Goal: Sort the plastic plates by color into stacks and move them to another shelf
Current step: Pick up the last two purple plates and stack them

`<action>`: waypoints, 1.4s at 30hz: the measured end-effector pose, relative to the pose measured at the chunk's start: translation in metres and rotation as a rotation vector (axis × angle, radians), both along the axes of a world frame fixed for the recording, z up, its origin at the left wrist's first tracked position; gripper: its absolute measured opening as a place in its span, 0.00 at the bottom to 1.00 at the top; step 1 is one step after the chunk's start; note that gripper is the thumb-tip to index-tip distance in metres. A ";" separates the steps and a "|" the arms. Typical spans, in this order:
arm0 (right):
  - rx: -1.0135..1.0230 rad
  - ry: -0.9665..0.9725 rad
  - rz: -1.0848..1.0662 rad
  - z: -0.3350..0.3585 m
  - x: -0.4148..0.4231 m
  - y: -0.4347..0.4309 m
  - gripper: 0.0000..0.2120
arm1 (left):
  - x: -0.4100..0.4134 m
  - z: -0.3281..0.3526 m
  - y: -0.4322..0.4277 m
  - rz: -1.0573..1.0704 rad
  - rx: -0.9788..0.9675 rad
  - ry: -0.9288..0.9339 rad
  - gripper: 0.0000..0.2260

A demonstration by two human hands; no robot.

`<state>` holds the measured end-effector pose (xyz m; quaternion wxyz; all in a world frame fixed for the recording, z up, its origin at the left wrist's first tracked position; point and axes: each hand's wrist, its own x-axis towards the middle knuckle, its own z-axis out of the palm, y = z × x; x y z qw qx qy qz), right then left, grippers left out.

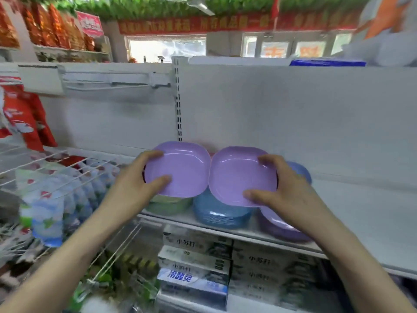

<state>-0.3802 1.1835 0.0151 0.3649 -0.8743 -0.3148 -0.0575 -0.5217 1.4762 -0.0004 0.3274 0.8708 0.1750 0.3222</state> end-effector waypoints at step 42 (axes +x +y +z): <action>-0.009 0.114 -0.338 -0.017 0.012 -0.116 0.22 | 0.090 0.011 -0.103 -0.344 0.040 0.183 0.26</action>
